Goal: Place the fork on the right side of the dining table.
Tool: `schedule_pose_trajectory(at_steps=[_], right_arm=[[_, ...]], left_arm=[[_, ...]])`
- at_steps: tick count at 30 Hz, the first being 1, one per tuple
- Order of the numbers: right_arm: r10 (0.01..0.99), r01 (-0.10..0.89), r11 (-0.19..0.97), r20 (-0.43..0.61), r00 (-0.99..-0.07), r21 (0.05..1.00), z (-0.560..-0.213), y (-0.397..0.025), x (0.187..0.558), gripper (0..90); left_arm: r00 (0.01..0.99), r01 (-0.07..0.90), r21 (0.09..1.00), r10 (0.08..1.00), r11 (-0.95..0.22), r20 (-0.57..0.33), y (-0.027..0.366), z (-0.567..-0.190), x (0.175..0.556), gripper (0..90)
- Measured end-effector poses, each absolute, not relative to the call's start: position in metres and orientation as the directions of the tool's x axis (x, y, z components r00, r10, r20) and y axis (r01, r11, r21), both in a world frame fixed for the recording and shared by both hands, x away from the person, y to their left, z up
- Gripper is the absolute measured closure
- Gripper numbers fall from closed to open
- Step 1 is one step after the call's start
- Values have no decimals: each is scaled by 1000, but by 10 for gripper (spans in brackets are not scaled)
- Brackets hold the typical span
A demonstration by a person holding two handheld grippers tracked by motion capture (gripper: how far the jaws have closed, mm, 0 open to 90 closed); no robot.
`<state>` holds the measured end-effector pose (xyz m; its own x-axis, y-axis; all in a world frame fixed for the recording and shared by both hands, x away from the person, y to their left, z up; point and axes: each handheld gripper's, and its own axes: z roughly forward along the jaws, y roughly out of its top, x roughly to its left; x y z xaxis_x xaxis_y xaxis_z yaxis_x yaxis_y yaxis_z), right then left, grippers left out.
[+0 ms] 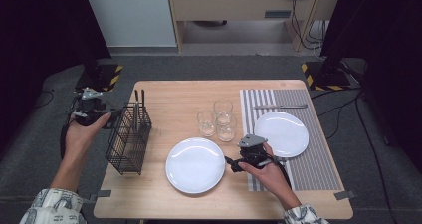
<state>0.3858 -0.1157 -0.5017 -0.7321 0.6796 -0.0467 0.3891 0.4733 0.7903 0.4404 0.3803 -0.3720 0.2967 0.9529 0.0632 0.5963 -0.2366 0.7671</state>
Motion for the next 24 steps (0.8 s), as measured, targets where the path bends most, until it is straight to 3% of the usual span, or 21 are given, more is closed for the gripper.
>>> schedule_pose_trajectory(at_steps=[12,24], right_arm=[[673,388,487,-53,-738,783,-504,-116,385,86],[674,396,490,-50,-737,776,-506,-117,386,86]], left_arm=[[290,620,756,957,-208,26,391,-379,452,569],[321,625,755,947,-199,-15,385,-385,455,684]])
